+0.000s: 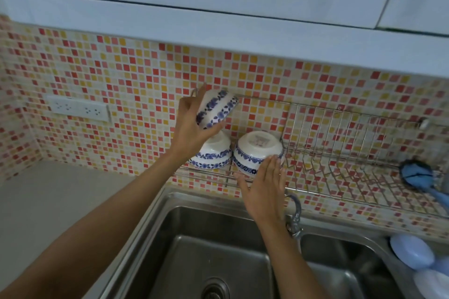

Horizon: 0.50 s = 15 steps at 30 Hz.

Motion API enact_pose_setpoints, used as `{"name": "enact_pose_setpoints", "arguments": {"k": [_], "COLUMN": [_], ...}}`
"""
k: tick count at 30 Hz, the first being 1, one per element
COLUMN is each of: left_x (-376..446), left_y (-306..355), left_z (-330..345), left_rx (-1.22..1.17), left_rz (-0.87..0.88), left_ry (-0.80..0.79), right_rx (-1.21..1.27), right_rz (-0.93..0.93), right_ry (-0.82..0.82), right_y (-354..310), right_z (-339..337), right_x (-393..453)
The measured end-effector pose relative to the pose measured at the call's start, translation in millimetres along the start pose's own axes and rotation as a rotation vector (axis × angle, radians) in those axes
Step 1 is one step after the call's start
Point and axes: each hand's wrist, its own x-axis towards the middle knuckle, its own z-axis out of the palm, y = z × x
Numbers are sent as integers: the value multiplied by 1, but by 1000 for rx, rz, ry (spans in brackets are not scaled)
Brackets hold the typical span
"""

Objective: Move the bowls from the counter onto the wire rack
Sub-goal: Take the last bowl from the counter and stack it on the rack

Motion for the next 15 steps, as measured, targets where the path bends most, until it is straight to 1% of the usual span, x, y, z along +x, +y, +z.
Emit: {"name": "enact_pose_setpoints", "arguments": {"k": [2,6,9,12,15], "left_x": [-1,-3,-8,-15,-18], "left_y": [-6,-23,-34,-44,-51], "left_z": [8,20,27,33,36], "left_rx": [98,438,591,648,640], "left_rz": [91,300,413,460,443], "left_ry": [-56,-166,-239,-280,-303], "right_rx": [-4,4,0,11,29], "right_rz": [1,8,15,24,29], "right_ry": [1,-12,-15,-9,-14], "right_y": [0,-1,-2,-3,-3], "right_z": [0,0,-2,-3,-3], "right_x": [0,-2,-1,-1,-1]}}
